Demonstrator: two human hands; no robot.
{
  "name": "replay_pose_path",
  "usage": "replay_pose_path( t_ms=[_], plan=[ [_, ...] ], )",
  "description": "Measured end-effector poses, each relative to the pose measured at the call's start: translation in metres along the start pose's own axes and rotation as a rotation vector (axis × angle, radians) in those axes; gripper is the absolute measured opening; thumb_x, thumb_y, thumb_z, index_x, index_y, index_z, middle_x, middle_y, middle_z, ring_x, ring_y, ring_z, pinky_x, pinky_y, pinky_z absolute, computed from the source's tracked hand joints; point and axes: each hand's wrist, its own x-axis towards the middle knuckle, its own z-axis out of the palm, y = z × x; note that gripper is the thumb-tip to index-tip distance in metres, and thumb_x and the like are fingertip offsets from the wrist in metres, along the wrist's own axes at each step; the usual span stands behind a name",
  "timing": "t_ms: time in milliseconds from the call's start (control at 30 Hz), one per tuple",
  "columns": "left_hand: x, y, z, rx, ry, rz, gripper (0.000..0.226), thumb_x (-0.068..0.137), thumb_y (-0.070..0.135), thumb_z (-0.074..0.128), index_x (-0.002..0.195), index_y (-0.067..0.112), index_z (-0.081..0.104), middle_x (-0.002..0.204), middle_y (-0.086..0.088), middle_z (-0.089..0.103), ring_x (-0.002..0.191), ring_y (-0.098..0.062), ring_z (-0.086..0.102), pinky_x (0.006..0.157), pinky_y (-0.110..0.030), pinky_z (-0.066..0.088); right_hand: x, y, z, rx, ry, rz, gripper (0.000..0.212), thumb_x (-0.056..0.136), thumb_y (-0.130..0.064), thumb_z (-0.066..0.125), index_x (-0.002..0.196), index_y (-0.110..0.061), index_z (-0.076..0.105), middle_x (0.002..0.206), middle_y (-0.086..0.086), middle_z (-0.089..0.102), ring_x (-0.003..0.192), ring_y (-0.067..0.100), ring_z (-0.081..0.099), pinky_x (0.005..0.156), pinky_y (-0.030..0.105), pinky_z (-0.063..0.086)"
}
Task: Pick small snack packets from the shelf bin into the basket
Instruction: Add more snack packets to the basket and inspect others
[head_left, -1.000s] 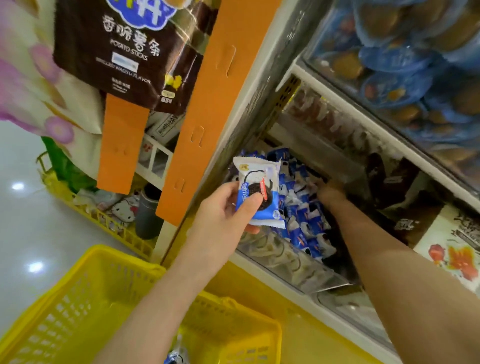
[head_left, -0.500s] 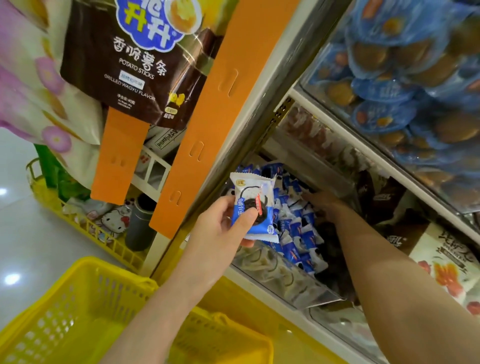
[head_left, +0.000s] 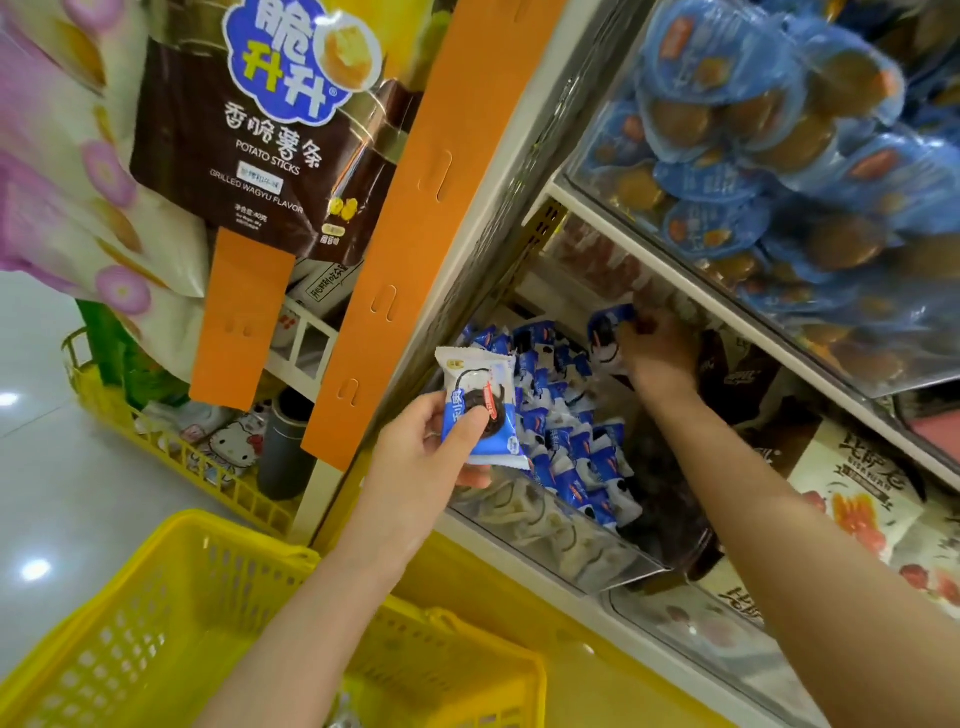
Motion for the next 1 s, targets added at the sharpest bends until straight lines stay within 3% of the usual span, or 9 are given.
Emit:
replay_pose_path(
  t_ms=[100, 167, 300, 433, 600, 700, 800, 900, 1000],
  plan=[
    [-0.002, 0.001, -0.002, 0.003, 0.038, -0.026, 0.019, 0.09, 0.023, 0.055, 0.109, 0.02, 0.058, 0.095, -0.002, 0.067, 0.06, -0.006, 0.065, 0.051, -0.02, 0.054, -0.042, -0.022, -0.023, 0.262, -0.161, -0.014, 0.015, 0.093, -0.024, 0.053, 0.107, -0.025, 0.059, 0.085, -0.017, 0.06, 0.069, -0.002, 0.055, 0.06, 0.009, 0.042],
    [-0.004, 0.001, -0.002, -0.002, 0.044, -0.042, 0.018, 0.092, 0.021, 0.054, 0.109, 0.019, 0.057, 0.096, -0.005, 0.067, 0.059, -0.008, 0.065, 0.049, -0.021, 0.054, -0.068, -0.033, -0.038, 0.447, -0.413, 0.1, 0.013, 0.092, -0.023, 0.054, 0.101, -0.025, 0.063, 0.076, -0.01, 0.07, 0.065, 0.002, 0.065, 0.058, 0.015, 0.05],
    [-0.01, 0.005, 0.0, -0.152, -0.076, -0.105, 0.038, 0.086, 0.041, 0.05, 0.112, 0.015, 0.056, 0.094, -0.007, 0.07, 0.07, -0.014, 0.068, 0.054, -0.026, 0.056, -0.108, -0.046, -0.049, 0.619, -0.81, 0.191, 0.021, 0.091, -0.021, 0.056, 0.11, -0.014, 0.063, 0.094, 0.007, 0.073, 0.081, 0.015, 0.068, 0.073, 0.031, 0.056],
    [-0.019, 0.011, 0.004, -0.198, -0.136, -0.104, 0.066, 0.061, 0.047, 0.061, 0.117, 0.014, 0.054, 0.074, 0.007, 0.071, 0.07, -0.017, 0.069, 0.056, -0.03, 0.057, -0.134, -0.051, -0.045, 0.537, -0.733, 0.007, 0.009, 0.087, -0.018, 0.063, 0.093, -0.023, 0.064, 0.085, -0.003, 0.07, 0.072, 0.002, 0.065, 0.062, 0.017, 0.054],
    [-0.021, 0.013, 0.004, -0.119, -0.144, -0.089, 0.046, 0.064, 0.04, 0.061, 0.109, 0.032, 0.055, 0.092, 0.003, 0.071, 0.076, -0.014, 0.071, 0.052, -0.025, 0.054, -0.126, -0.05, -0.043, 0.408, -0.581, -0.12, 0.011, 0.089, -0.03, 0.057, 0.098, -0.035, 0.062, 0.098, -0.012, 0.068, 0.089, 0.0, 0.063, 0.075, 0.016, 0.052],
    [-0.022, 0.016, 0.002, -0.014, -0.26, -0.07, 0.024, 0.072, 0.041, 0.06, 0.095, 0.039, 0.057, 0.086, 0.008, 0.071, 0.074, -0.011, 0.068, 0.056, -0.028, 0.057, -0.118, -0.051, -0.042, 0.428, -0.805, 0.037, 0.025, 0.092, -0.039, 0.05, 0.107, -0.026, 0.065, 0.101, -0.003, 0.071, 0.085, 0.002, 0.065, 0.069, 0.014, 0.052],
    [-0.019, 0.02, -0.003, 0.052, -0.291, -0.101, 0.012, 0.087, 0.029, 0.058, 0.093, 0.04, 0.058, 0.1, -0.003, 0.069, 0.089, -0.021, 0.066, 0.073, -0.039, 0.055, -0.109, -0.053, -0.047, 0.392, -0.942, -0.004, 0.039, 0.08, -0.057, 0.048, 0.101, -0.031, 0.069, 0.1, -0.002, 0.071, 0.083, 0.003, 0.062, 0.07, 0.012, 0.051],
    [-0.016, 0.02, -0.011, 0.173, -0.323, -0.044, 0.012, 0.088, 0.03, 0.057, 0.09, 0.042, 0.059, 0.092, 0.0, 0.07, 0.077, -0.009, 0.064, 0.061, -0.022, 0.05, -0.101, -0.054, -0.052, 0.358, -1.004, -0.081, 0.042, 0.069, -0.065, 0.05, 0.098, -0.039, 0.068, 0.097, -0.008, 0.072, 0.086, 0.001, 0.064, 0.074, 0.015, 0.052],
    [-0.016, 0.021, -0.012, 0.102, -0.344, -0.036, 0.013, 0.09, 0.028, 0.054, 0.099, 0.035, 0.061, 0.076, 0.014, 0.069, 0.064, 0.006, 0.059, 0.05, -0.01, 0.044, -0.096, -0.052, -0.05, 0.394, -1.01, -0.05, 0.039, 0.07, -0.05, 0.062, 0.098, -0.025, 0.07, 0.09, -0.004, 0.073, 0.08, 0.005, 0.067, 0.065, 0.017, 0.053]
  ],
)
